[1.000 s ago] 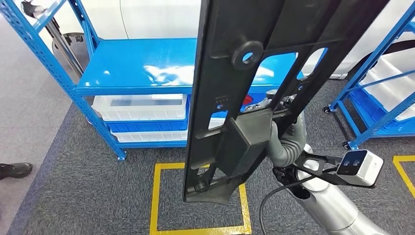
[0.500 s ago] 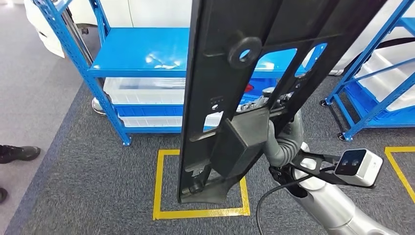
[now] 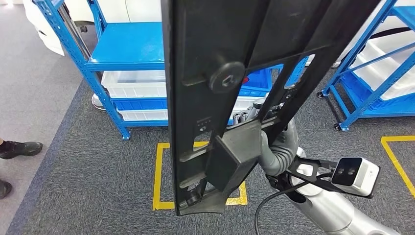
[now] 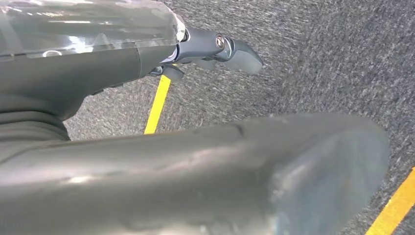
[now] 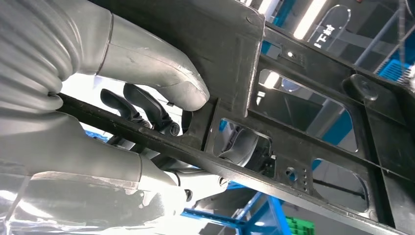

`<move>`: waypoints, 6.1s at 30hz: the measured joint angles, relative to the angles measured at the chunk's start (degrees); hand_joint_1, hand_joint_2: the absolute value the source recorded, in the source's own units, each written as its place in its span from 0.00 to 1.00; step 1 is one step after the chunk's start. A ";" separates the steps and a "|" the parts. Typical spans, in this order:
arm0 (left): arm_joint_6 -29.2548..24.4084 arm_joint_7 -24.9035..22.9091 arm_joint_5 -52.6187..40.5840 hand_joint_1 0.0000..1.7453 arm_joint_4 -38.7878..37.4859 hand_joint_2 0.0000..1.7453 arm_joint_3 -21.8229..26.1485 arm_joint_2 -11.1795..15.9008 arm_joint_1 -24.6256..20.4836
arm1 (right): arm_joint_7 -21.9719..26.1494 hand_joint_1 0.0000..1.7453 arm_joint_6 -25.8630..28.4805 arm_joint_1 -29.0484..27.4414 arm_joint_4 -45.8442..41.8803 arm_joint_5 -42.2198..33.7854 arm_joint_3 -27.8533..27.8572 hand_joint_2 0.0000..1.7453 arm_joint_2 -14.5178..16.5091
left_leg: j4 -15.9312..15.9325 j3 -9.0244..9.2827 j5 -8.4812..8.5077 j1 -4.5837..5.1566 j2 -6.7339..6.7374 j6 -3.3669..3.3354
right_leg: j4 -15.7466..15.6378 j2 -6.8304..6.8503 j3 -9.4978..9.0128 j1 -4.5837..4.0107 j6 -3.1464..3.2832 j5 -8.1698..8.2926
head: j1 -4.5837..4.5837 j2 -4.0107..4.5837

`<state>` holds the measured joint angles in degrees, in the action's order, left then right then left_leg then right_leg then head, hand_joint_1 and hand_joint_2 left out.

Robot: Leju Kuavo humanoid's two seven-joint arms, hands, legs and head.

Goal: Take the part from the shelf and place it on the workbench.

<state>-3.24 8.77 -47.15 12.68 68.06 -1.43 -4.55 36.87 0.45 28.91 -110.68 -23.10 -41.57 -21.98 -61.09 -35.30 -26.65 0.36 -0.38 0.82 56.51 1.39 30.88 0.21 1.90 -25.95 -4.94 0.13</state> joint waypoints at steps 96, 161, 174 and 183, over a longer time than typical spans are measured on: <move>4.29 2.40 -7.54 0.00 -0.11 0.00 -1.97 -3.24 -0.44 | 0.38 1.00 -9.95 -6.70 5.15 13.75 22.46 1.00 1.32 | -9.59 -1.73 -7.65 -0.66 1.15 1.36 | 1.91 -1.51 4.04 0.36 0.16 1.04 | -0.01 0.00; 3.50 3.59 -8.31 0.00 -0.04 0.00 -2.08 0.05 -0.97 | 0.42 1.00 -14.16 -14.13 0.89 15.78 29.43 1.00 7.40 | -7.95 -0.99 -5.02 -1.06 0.18 1.32 | 1.83 -5.16 3.80 0.61 -0.53 0.62 | 0.00 0.00; 3.72 3.56 -8.18 0.00 -0.03 0.00 -2.05 -0.34 -0.77 | 0.42 1.00 -13.62 -13.50 3.49 15.57 27.88 1.00 8.30 | 5.53 4.55 0.47 -1.07 1.68 -1.81 | 17.12 -1.61 12.25 1.08 -3.67 -5.51 | 0.01 0.00; 3.69 3.92 -7.58 0.00 -0.02 0.00 -1.91 -0.72 -1.09 | 0.42 1.00 -11.91 -11.84 4.05 14.85 26.22 1.00 8.36 | 4.36 5.32 -1.36 -0.50 6.30 0.35 | 1.35 1.55 3.63 0.38 -1.81 0.56 | 0.00 0.00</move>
<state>0.45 12.69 -54.73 12.66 66.14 -2.15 -5.64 37.29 -11.46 17.07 -106.63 -8.25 -15.35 -13.62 -56.73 -29.98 -28.02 -0.14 5.92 1.17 57.86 2.94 34.52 0.60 0.09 -25.39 -4.94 0.13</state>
